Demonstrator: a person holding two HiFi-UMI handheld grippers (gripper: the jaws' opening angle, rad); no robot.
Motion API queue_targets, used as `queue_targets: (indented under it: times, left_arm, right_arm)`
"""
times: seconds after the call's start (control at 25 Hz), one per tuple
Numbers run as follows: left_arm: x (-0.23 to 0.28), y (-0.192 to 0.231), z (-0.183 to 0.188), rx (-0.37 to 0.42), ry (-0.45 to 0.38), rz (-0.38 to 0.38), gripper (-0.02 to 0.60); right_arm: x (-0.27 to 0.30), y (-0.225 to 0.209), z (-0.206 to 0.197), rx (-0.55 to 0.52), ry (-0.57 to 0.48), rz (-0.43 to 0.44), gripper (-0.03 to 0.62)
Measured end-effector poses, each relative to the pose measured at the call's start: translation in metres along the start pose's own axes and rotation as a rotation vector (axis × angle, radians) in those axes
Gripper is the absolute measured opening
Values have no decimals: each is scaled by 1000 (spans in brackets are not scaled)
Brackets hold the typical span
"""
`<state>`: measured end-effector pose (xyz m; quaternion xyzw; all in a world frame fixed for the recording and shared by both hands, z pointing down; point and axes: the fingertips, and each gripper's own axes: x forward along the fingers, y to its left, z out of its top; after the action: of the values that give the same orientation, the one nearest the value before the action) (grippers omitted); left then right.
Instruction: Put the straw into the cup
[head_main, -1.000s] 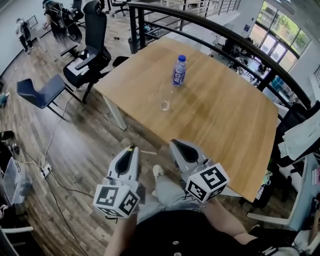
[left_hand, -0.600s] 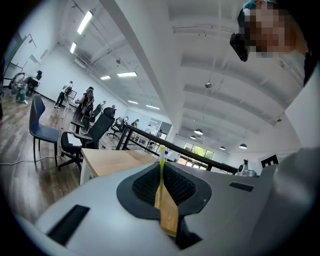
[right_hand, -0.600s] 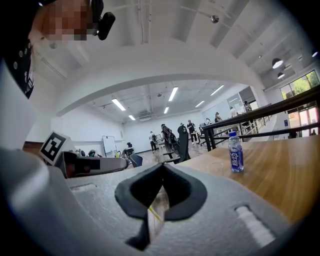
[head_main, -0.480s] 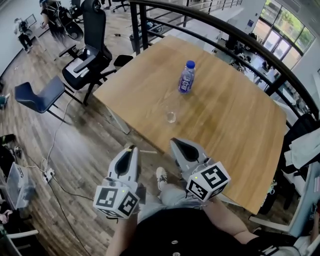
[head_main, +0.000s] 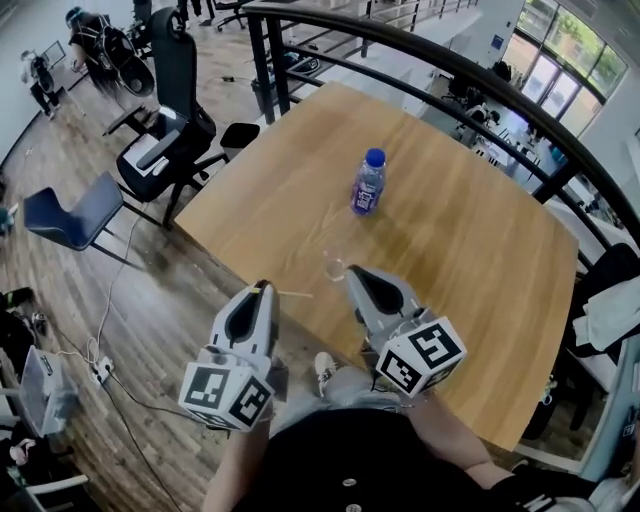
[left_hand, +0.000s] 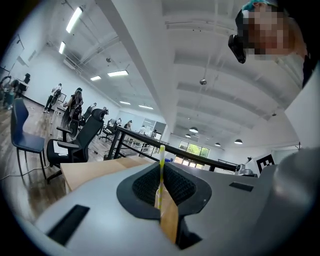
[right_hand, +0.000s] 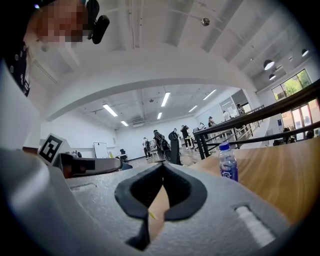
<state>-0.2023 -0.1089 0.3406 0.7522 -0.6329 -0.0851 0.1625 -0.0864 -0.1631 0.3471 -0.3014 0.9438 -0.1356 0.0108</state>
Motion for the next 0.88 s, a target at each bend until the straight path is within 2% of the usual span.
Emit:
queue_targets:
  times: [0.36,0.6,0.88]
  left_arm:
    - [41,-12,11,2,-14,-68,35]
    - [54,-19,29,29,-99,-114,35]
    - [76,-17,34,25,-68,-195,35]
  right_arm:
    - [4,-30,9,20,-21,-35,-2]
    - [-2,-48,10,18,-36,-99,-2]
    - [1,-57,13,21,-45,-180,-2]
